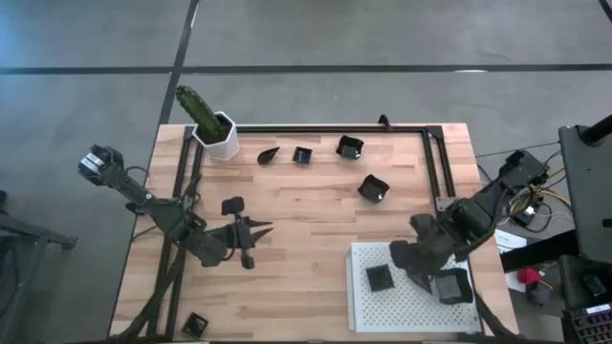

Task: Pick & Place Mini shaped plates
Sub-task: Stack the drop-shaped plate on top of the other drop-shaped plates on the shelf, then stack the square plate on top of the other square plates on the shelf

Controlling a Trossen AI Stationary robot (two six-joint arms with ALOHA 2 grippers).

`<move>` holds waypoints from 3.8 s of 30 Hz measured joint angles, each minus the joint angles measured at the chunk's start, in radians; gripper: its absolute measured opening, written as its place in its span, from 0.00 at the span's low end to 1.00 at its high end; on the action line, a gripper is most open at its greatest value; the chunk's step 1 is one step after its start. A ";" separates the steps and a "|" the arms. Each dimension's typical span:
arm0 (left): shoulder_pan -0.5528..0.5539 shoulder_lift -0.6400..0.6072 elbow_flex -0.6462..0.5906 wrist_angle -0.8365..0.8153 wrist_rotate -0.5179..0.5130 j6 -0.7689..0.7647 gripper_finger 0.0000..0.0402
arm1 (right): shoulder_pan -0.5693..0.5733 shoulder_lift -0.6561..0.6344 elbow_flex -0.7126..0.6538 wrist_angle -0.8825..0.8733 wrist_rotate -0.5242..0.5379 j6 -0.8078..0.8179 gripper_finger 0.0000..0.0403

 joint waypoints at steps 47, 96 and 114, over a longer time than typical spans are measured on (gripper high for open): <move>0.000 0.000 0.003 0.036 0.002 0.048 0.14 | 0.104 0.001 -0.113 0.079 -0.130 0.091 0.06; 0.038 0.001 0.004 0.115 -0.103 -0.027 0.14 | -0.325 -0.079 0.028 -0.174 0.585 -0.985 0.11; 0.053 0.001 -0.014 0.114 -0.104 -0.054 0.14 | -0.754 -0.079 -0.274 0.170 0.251 -1.341 0.11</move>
